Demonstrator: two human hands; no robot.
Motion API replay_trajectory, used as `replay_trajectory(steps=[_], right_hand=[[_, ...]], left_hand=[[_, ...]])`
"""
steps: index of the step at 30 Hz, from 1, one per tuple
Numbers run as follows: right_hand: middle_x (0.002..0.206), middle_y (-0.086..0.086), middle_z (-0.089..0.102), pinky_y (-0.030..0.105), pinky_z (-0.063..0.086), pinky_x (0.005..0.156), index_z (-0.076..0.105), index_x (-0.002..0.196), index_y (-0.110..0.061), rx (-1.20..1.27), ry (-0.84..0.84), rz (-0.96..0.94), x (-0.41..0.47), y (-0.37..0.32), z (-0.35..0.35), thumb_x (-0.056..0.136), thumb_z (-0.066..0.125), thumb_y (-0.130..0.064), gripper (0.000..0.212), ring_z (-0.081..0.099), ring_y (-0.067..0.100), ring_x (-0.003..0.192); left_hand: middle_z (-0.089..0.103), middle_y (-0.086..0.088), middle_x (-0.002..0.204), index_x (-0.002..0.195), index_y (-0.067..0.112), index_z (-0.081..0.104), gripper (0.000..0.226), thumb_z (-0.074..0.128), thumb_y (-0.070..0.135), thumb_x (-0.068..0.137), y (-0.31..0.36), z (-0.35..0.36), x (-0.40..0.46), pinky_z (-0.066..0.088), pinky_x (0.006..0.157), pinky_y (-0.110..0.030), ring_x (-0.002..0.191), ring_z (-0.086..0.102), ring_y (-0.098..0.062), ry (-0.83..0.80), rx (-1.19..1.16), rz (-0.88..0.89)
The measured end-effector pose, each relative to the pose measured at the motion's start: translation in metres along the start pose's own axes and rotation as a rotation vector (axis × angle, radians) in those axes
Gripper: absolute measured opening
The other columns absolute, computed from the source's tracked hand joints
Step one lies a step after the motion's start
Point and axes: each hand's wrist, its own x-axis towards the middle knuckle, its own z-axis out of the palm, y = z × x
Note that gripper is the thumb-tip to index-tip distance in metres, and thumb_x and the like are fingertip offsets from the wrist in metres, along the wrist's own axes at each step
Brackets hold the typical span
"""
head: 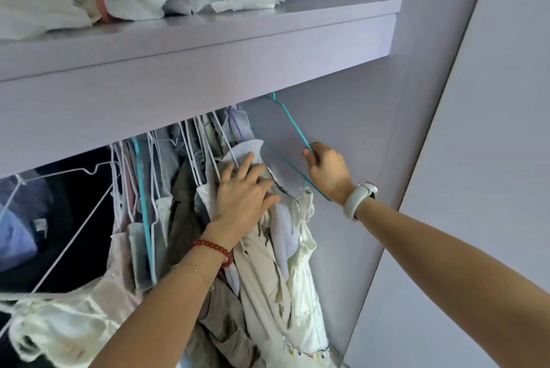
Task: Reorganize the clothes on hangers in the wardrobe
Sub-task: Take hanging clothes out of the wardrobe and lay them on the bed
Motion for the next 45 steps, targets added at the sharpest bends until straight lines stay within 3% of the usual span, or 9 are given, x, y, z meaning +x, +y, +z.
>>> replay_trajectory(steps=[10, 15, 21, 24, 26, 29, 35, 38, 45], right_hand=[[0.073, 0.018, 0.062, 0.043, 0.045, 0.067, 0.057, 0.099, -0.005, -0.038, 0.158, -0.078, -0.066, 0.044, -0.041, 0.096, 0.043, -0.021, 0.021, 0.056, 0.044, 0.075], [0.063, -0.002, 0.055, 0.036, 0.044, 0.062, 0.062, 0.094, -0.007, 0.030, 0.224, -0.052, -0.141, 0.080, -0.068, 0.093, 0.048, -0.012, 0.015, 0.052, 0.027, 0.058], [0.047, -0.014, 0.030, 0.020, 0.028, 0.046, 0.061, 0.085, -0.003, -0.049, 0.324, -0.093, -0.235, 0.116, -0.128, 0.094, 0.036, -0.034, 0.041, 0.032, 0.009, 0.047], [0.047, -0.008, 0.039, 0.021, 0.033, 0.044, 0.061, 0.082, -0.005, -0.154, 0.366, -0.098, -0.288, 0.136, -0.168, 0.096, 0.021, -0.046, 0.059, 0.039, 0.015, 0.046], [0.048, -0.003, 0.049, 0.022, 0.035, 0.046, 0.063, 0.081, -0.006, -0.280, 0.410, -0.080, -0.327, 0.150, -0.194, 0.097, 0.022, -0.043, 0.058, 0.048, 0.017, 0.053], [0.063, 0.001, 0.062, 0.022, 0.036, 0.054, 0.065, 0.087, -0.008, -0.417, 0.470, 0.037, -0.392, 0.168, -0.236, 0.093, 0.033, -0.030, 0.039, 0.055, 0.016, 0.061], [0.078, 0.000, 0.064, 0.024, 0.039, 0.057, 0.061, 0.106, -0.011, -0.419, 0.524, 0.200, -0.493, 0.165, -0.300, 0.086, 0.050, -0.019, 0.025, 0.059, 0.012, 0.064], [0.068, 0.004, 0.064, 0.026, 0.037, 0.054, 0.061, 0.108, -0.005, -0.482, 0.672, 0.252, -0.520, 0.147, -0.327, 0.088, 0.048, -0.023, 0.030, 0.056, 0.016, 0.059], [0.058, -0.003, 0.059, 0.025, 0.038, 0.048, 0.062, 0.087, -0.011, -0.734, 0.966, 0.454, -0.579, 0.106, -0.404, 0.086, 0.046, -0.040, 0.033, 0.052, 0.017, 0.055]], left_hand=[[0.032, 0.005, 0.148, 0.130, 0.028, 0.048, 0.047, 0.039, 0.051, 0.091, 0.006, -0.004, 0.001, 0.017, 0.107, -0.037, 0.142, 0.009, -0.014, -0.019, -0.006, -0.056], [0.031, -0.016, 0.147, 0.141, 0.006, 0.030, 0.060, 0.056, 0.021, 0.089, 0.034, -0.027, 0.007, 0.031, 0.104, -0.047, 0.135, 0.032, -0.033, 0.282, -0.386, -0.133], [0.013, -0.011, 0.154, 0.146, 0.015, 0.017, 0.060, 0.046, 0.029, 0.094, 0.106, -0.048, 0.025, 0.004, 0.110, -0.057, 0.143, 0.004, -0.031, 0.230, -0.347, 0.019], [0.046, -0.013, 0.137, 0.135, 0.016, 0.045, 0.042, 0.048, 0.023, 0.094, 0.151, -0.061, 0.021, 0.005, 0.108, -0.061, 0.134, 0.032, -0.033, 0.270, -0.408, 0.143], [0.062, -0.017, 0.101, 0.108, 0.007, 0.064, 0.027, 0.048, 0.019, 0.091, 0.184, -0.070, 0.006, 0.032, 0.099, -0.055, 0.099, 0.058, -0.038, 0.367, -0.508, 0.257], [0.061, -0.014, 0.077, 0.090, 0.004, 0.068, 0.029, 0.045, 0.021, 0.089, 0.238, -0.082, -0.031, 0.035, 0.069, -0.037, 0.073, 0.058, -0.031, 0.454, -0.613, 0.412], [0.059, -0.009, 0.071, 0.093, 0.018, 0.056, 0.007, 0.050, 0.021, 0.090, 0.362, -0.116, -0.107, 0.031, 0.063, -0.036, 0.072, 0.045, -0.021, 0.600, -0.756, 0.667], [0.059, -0.010, 0.069, 0.089, 0.012, 0.065, 0.015, 0.052, 0.020, 0.090, 0.418, -0.144, -0.127, 0.031, 0.062, -0.036, 0.071, 0.044, -0.021, 0.618, -0.847, 0.713], [0.061, -0.009, 0.070, 0.087, 0.006, 0.070, 0.016, 0.056, 0.014, 0.086, 0.536, -0.197, -0.164, 0.041, 0.061, -0.035, 0.066, 0.057, -0.027, 0.455, -1.128, 0.915]])
